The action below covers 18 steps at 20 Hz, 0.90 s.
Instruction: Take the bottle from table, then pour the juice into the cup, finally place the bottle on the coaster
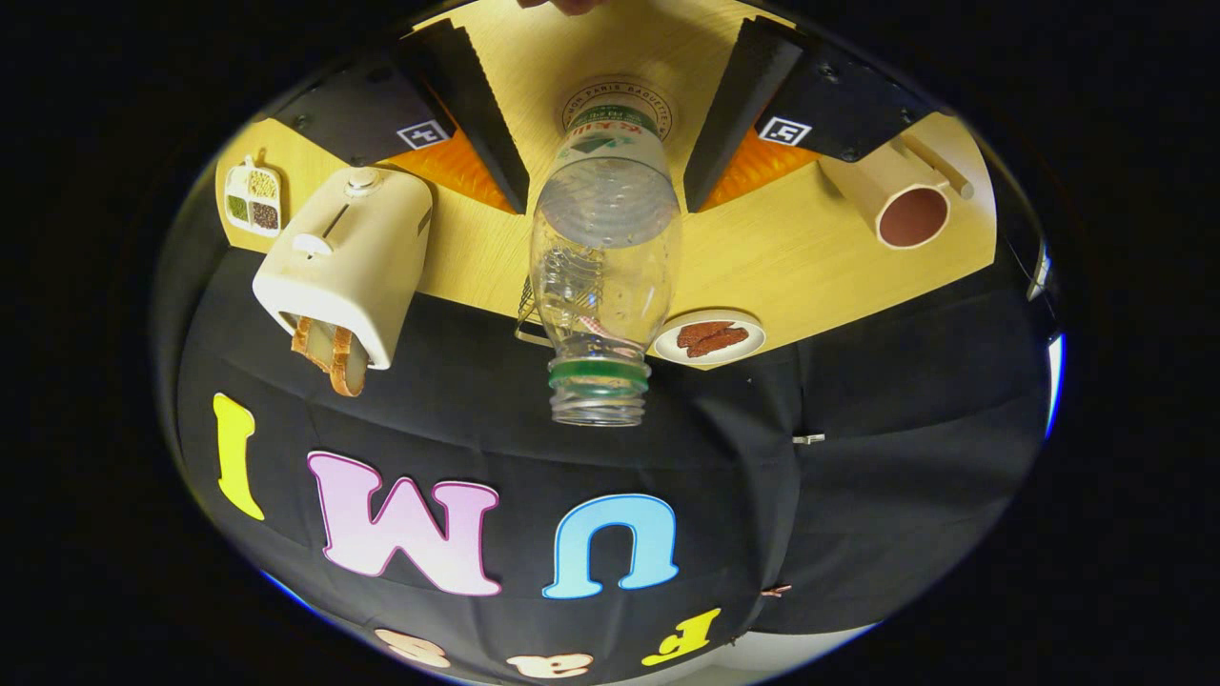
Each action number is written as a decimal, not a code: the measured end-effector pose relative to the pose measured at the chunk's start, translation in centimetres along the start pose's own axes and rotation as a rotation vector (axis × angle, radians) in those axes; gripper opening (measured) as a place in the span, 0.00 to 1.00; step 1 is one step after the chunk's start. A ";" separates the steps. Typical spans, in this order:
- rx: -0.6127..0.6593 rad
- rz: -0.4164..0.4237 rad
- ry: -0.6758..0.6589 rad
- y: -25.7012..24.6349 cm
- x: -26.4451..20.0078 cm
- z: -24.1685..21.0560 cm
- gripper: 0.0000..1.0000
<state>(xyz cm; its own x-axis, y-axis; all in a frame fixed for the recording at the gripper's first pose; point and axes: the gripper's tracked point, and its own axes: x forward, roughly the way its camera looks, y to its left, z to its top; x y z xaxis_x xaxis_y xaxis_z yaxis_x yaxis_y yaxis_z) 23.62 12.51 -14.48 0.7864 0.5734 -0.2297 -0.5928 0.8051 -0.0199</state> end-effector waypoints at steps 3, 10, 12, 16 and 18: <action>0.008 -0.006 0.016 0.2 -1.1 -0.6 0.98; -0.083 -0.042 -0.094 0.6 -6.6 3.2 0.98; -0.081 -0.061 -0.149 0.9 -9.2 5.8 0.98; -0.111 -0.148 -0.252 0.8 -14.5 10.9 0.98; -0.101 -0.192 -0.284 1.1 -16.9 12.9 0.98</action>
<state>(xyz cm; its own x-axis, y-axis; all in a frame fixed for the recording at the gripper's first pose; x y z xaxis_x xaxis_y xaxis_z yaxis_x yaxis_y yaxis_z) 11.89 5.64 1.97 0.8938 0.4434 0.0670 -0.4321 0.8916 -0.1355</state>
